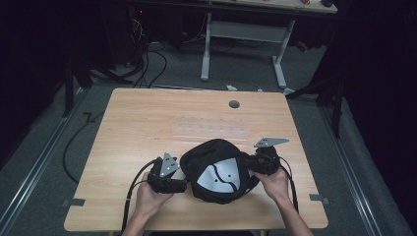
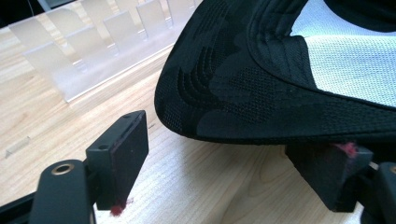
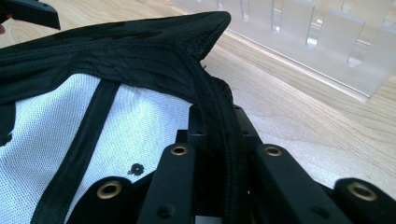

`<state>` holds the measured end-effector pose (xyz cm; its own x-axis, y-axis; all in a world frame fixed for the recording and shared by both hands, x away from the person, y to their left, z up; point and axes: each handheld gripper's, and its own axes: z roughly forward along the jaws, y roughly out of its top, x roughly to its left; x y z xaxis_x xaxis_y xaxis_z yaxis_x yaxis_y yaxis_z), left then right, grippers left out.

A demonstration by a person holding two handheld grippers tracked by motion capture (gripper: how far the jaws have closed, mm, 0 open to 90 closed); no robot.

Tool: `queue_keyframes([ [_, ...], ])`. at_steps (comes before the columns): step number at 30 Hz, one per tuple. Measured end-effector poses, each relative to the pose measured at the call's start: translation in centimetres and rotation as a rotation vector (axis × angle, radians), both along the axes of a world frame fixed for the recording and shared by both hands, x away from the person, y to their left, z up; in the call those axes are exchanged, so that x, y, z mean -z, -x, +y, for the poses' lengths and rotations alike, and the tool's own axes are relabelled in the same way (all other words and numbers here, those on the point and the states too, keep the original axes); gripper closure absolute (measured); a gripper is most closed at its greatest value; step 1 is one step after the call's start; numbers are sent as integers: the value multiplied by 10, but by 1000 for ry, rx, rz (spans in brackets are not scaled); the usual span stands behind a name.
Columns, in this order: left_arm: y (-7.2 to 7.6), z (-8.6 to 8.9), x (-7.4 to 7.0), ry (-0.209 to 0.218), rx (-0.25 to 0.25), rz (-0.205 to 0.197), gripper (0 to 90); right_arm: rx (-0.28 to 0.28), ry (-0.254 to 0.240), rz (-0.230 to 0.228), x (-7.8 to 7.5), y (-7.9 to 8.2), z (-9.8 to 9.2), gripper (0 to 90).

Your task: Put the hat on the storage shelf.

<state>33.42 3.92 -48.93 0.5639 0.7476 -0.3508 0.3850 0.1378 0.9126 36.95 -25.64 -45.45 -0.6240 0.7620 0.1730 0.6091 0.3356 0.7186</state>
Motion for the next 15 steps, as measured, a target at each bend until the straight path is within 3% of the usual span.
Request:
queue_keyframes([
  [6,2,-2,-1,-16,7,-20,249,-3,10,10,-2,0,1,826],
  [15,6,-5,0,-51,14,-44,289,-55,7,45,0,-2,13,826],
])
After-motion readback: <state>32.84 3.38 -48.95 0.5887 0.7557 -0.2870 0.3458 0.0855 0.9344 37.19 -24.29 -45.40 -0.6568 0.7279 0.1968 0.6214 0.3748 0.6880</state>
